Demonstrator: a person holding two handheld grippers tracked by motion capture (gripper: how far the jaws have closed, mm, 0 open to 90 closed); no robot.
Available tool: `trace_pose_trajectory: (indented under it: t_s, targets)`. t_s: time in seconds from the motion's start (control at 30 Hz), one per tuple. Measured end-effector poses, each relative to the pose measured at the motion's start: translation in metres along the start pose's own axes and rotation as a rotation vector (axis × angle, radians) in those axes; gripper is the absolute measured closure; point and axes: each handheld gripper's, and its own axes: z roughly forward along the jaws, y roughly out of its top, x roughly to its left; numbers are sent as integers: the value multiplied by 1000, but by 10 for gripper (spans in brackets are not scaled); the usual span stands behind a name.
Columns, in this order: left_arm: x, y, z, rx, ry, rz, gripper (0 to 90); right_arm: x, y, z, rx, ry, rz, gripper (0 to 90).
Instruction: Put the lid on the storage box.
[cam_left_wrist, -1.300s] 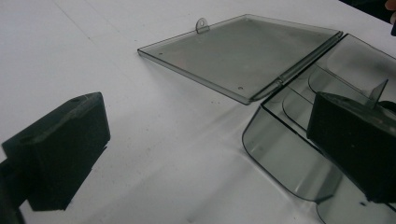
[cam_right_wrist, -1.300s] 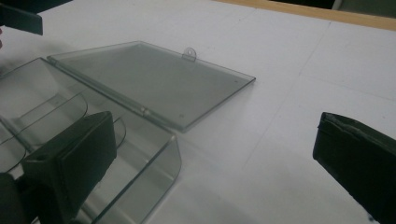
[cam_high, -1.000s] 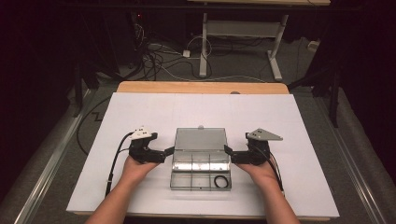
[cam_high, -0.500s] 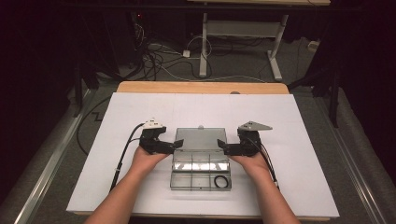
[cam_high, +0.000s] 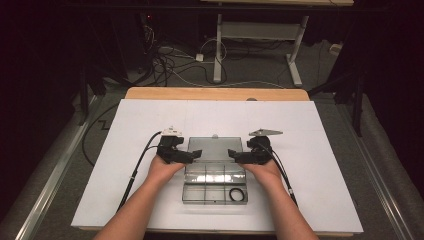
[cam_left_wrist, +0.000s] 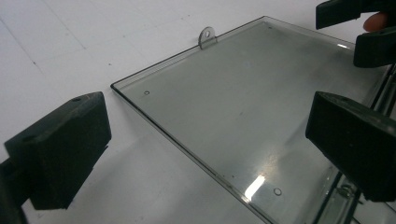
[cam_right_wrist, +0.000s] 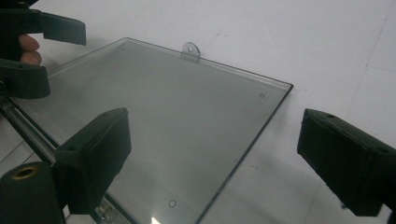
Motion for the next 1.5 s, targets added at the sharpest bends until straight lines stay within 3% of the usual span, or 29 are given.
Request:
trace_pose_trajectory:
  t_s: [0.53, 1.0, 1.5]
  targets:
    - [-4, -2, 3, 26, 15, 29, 0, -3, -3, 5, 33, 33, 38, 164]
    - [-5, -2, 3, 27, 15, 31, 4, -8, -5, 8, 65, 124, 133, 183]
    - [-5, -2, 2, 22, 21, 37, 9, -9, -5, 8, 72, 148, 163, 234]
